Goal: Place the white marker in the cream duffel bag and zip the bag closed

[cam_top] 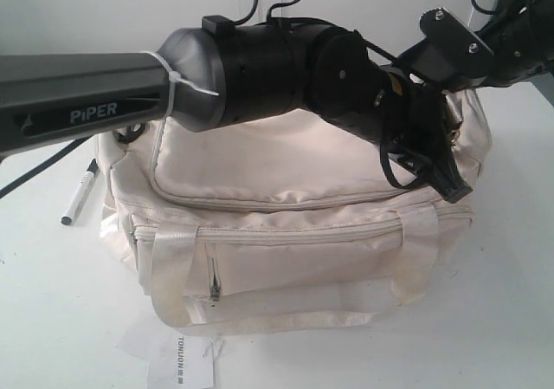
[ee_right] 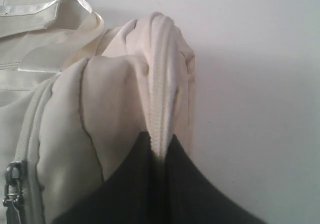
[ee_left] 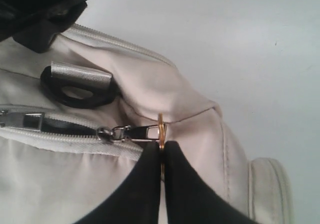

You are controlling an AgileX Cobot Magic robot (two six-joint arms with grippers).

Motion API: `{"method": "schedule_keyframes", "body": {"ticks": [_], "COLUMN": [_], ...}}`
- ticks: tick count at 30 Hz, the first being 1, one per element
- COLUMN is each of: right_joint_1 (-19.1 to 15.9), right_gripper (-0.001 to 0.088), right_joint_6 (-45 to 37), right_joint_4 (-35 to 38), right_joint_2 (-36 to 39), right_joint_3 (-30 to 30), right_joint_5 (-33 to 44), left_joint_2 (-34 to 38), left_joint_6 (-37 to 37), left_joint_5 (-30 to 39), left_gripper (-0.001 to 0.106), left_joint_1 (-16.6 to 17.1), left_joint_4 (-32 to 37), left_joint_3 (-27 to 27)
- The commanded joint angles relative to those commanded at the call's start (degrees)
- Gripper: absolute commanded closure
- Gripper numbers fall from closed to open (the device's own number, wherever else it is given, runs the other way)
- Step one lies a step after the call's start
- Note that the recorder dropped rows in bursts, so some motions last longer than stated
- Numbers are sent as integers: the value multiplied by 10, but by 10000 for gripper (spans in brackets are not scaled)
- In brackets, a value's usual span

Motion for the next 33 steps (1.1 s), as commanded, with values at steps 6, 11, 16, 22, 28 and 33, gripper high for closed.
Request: {"method": "schedule_keyframes", "body": {"ticks": [6, 11, 16, 22, 28, 33], "right_joint_1": [0, 0, 0, 0, 0, 0], "right_gripper": [868, 868, 868, 868, 868, 868], "right_joint_6": [0, 0, 0, 4, 4, 4], "right_joint_4": [2, 2, 2, 2, 2, 2], "right_joint_2": [0, 0, 0, 0, 0, 0], "right_joint_3": [0, 0, 0, 0, 0, 0], "right_joint_5": [-2, -2, -5, -5, -4, -2], "left_joint_2": [0, -2, -13, -21, -21, -21], "left_joint_6": [0, 0, 1, 1, 1, 1], "left_joint_5": [19, 28, 40, 56, 76, 92], "left_gripper": [1053, 1053, 1053, 1053, 1053, 1053], "left_joint_1": [0, 0, 0, 0, 0, -4], "left_joint_4": [0, 0, 0, 0, 0, 3], "left_joint_3": [0, 0, 0, 0, 1, 1]}}
